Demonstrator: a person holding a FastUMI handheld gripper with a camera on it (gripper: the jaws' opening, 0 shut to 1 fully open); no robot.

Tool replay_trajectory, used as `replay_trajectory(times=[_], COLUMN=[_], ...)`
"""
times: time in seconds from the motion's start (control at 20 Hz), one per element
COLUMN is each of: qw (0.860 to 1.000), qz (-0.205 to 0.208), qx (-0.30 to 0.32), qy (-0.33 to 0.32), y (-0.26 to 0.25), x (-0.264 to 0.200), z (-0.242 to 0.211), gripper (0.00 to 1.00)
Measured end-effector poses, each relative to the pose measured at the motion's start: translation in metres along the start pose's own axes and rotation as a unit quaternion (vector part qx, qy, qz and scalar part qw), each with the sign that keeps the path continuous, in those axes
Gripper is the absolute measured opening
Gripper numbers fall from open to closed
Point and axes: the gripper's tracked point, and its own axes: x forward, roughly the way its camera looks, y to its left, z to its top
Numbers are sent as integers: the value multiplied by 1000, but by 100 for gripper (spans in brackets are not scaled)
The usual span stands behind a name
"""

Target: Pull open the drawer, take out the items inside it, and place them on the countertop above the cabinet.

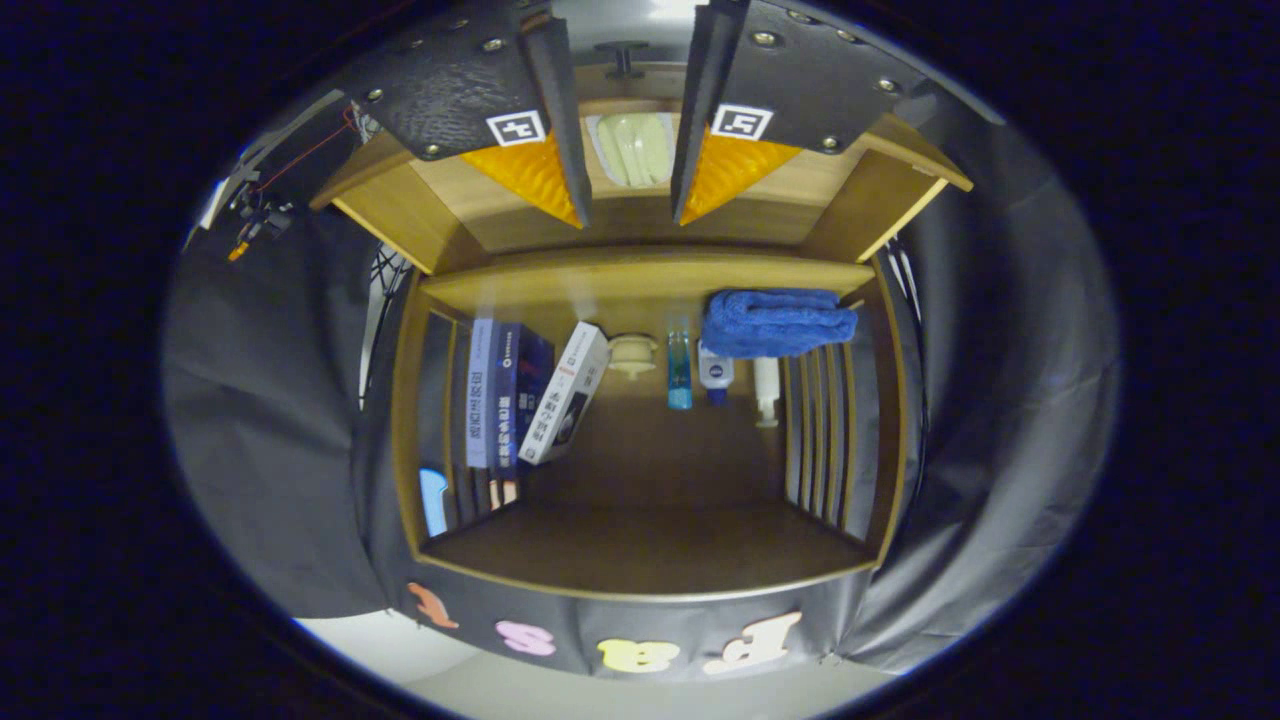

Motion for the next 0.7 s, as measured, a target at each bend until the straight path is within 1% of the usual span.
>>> replay_trajectory(times=[0.1, 0.2, 0.3, 0.4, 0.6, 0.7], qw=[997, 991, 985, 975, 958, 953], qz=[-6, -12, -4, -5, -6, 3], qx=[-9, -17, -15, -23, -35, -29], qy=[70, 129, 170, 219, 284, 301], y=[1, -1, 7, 8, 8, 12], x=[16, 32, 49, 62, 78, 86], z=[-16, -29, -40, -60, -88, -97], gripper=[46, 46, 46, 46, 47, 47])
